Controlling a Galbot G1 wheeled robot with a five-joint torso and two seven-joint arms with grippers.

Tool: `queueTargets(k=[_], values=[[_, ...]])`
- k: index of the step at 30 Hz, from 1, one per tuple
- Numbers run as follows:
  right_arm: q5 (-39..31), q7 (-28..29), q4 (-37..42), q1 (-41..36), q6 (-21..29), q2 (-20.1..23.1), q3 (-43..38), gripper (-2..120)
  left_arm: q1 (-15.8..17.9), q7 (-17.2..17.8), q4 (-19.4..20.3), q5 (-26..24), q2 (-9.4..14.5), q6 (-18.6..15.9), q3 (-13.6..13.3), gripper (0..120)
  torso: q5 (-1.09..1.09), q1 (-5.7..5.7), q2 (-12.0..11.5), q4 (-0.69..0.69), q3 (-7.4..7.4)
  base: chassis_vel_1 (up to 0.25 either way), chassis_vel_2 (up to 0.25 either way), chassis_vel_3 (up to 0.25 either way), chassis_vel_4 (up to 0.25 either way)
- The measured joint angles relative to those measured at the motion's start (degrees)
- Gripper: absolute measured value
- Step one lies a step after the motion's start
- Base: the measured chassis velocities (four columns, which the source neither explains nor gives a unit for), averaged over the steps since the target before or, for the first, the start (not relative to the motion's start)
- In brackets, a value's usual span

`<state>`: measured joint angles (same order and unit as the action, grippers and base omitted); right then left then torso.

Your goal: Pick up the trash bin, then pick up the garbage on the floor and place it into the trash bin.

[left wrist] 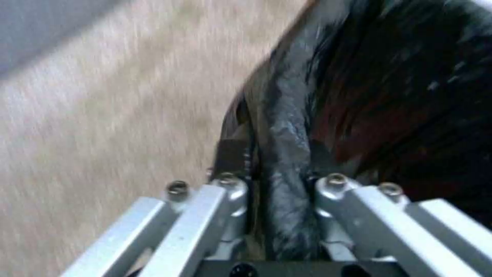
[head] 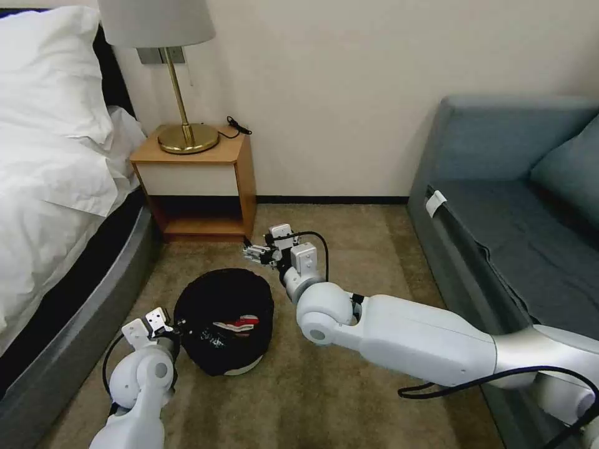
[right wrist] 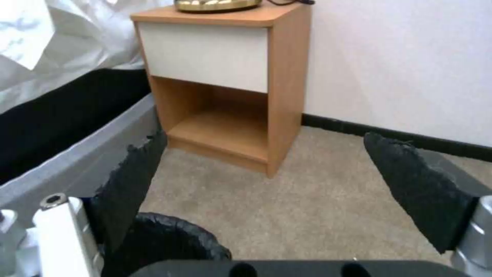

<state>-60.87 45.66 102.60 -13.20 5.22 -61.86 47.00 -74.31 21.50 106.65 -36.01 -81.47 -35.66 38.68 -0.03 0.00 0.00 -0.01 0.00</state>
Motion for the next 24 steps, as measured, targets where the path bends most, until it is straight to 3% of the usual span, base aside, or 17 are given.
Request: queueTargets(k=[1, 5, 10, 13, 15, 16, 17, 19, 20, 21, 24], values=[[0.00, 0.00, 0.00, 0.00, 0.00, 0.00, 0.00, 98, 0.00, 0.00, 0.00, 0.00, 0.00, 0.00, 0.00, 23, 0.00, 0.00, 0.00, 0.00, 0.00, 0.000, 0.000, 0.000, 0.000], [0.10, -0.04, 0.49, -0.59, 0.00, 1.26, -0.92, 98, -1.02, -6.63, 0.30, 6.95, 0.50, 5.03, 1.08, 43, 0.02, 0.00, 0.00, 0.01, 0.00, 0.000, 0.000, 0.000, 0.000], [0.24, -0.07, 0.75, -1.19, -0.01, 1.99, -1.63, 98, -1.58, -11.27, 0.66, 9.76, 0.79, 9.05, 1.75, 56, 0.03, 0.00, 0.00, 0.01, 0.00, 0.000, 0.000, 0.000, 0.000], [0.35, -0.11, 1.84, -2.50, -0.01, 3.29, -4.31, 98, -1.84, -18.10, 0.66, 13.26, 0.97, 16.82, 2.76, 69, 0.04, 0.00, 0.00, 0.03, 0.00, 0.000, 0.000, 0.000, 0.000], [0.38, -0.25, 2.20, -3.00, 0.01, 3.77, -5.23, 98, -1.88, -19.43, 0.66, 13.75, 1.03, 18.49, 2.90, 74, 0.04, 0.00, 0.00, 0.03, 0.00, 0.000, 0.000, 0.000, 0.000], [1.20, -1.14, 3.26, -4.87, 0.09, 5.28, -8.34, 99, -1.98, -22.17, 0.67, 14.45, 1.27, 21.82, 3.01, 81, 0.03, 0.00, 0.00, 0.03, 0.00, 0.000, 0.000, 0.000, 0.000], [1.20, -1.14, 3.26, -4.87, 0.09, 5.28, -8.34, 99, -1.98, -22.17, 0.67, 14.45, 1.27, 21.82, 3.01, 81, 0.03, 0.00, 0.00, 0.03, 0.00, 0.000, 0.000, 0.000, 0.000], [3.81, -3.96, 4.57, -8.58, -0.72, 7.61, -13.18, 100, -2.03, -25.03, 0.89, 15.38, 1.74, 25.41, 3.08, 93, 0.06, 0.00, 0.00, -0.03, 0.00, 0.000, 0.000, 0.000, 0.000], [3.81, -3.96, 4.57, -8.58, -0.72, 7.61, -13.18, 100, -2.03, -25.03, 0.89, 15.38, 1.74, 25.41, 3.08, 93, 0.06, 0.00, 0.00, -0.03, 0.00, 0.000, 0.000, 0.000, 0.000], [7.15, -6.13, 5.64, -11.01, -2.25, 8.93, -16.78, 100, -2.15, -26.66, 1.25, 15.52, 1.88, 26.69, 3.03, 97, 0.05, 0.00, 0.00, 0.04, 0.00, 0.000, 0.000, 0.000, 0.000], [19.02, -11.31, 6.54, -18.20, -7.22, 10.91, -25.73, 100, -4.60, -28.57, 3.48, 15.87, 1.74, 28.41, 3.62, 100, 0.08, 0.00, 0.00, 0.00, 0.00, 0.000, 0.000, 0.000, 0.000]])
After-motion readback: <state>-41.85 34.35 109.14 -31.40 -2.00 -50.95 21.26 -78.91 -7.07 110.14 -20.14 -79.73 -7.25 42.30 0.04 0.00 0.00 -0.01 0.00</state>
